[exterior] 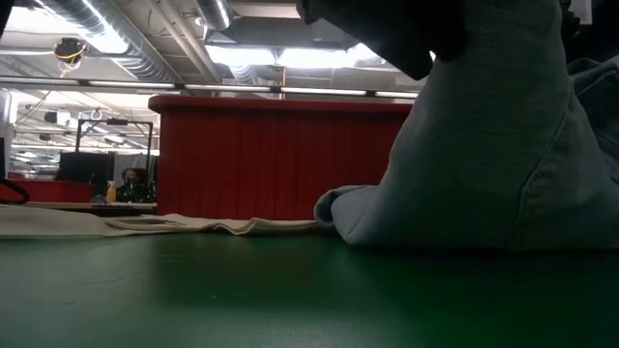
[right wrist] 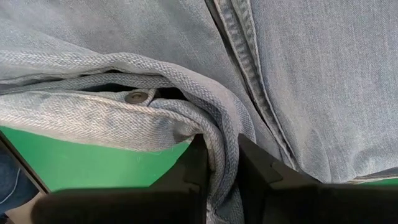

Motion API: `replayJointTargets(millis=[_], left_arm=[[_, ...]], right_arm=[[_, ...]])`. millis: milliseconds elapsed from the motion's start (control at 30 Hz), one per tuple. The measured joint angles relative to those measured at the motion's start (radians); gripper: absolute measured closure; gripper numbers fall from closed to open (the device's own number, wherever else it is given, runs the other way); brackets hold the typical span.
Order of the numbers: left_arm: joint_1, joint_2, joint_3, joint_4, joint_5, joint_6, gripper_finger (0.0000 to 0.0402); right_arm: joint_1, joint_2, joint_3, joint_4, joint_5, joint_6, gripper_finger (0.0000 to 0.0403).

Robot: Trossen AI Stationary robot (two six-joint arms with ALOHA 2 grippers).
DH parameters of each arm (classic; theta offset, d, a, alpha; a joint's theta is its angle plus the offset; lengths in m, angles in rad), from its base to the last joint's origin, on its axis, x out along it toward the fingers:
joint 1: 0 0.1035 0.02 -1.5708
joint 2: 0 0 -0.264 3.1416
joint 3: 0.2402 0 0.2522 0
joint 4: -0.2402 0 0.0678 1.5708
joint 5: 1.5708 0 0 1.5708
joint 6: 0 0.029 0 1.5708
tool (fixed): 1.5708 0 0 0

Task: Fold laundry
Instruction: Fold the blue jeans

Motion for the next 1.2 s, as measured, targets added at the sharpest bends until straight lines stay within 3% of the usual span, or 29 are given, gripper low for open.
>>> replayJointTargets(millis=[433, 567, 800, 1000, 1200], left_arm=[[0.014, 0.0, 0.0, 0.053, -0.002, 0.098, 0.0252], [0.013, 0.0, 0.0, 0.052, -0.025, 0.116, 0.0287], [0.012, 0.0, 0.0, -0.005, -0.042, 0.133, 0.0389], [0.014, -0.002, 0.004, -0.072, -0.051, 0.133, 0.0389], [0.029, -0.002, 0.108, -0.258, -0.137, 0.131, 0.0395]], right_arm=[[0.0, 0.0, 0.0, 0.0, 0.006, 0.0, 0.0352], [0.001, 0.0, 0.0, 0.0, 0.006, 0.0, 0.0352], [0.003, 0.0, 0.0, -0.011, -0.032, 0.0, 0.0352], [0.003, -0.025, 0.0, -0.084, -0.048, 0.0, 0.0352], [0.003, -0.118, 0.0, -0.108, -0.039, 0.024, 0.0352]])
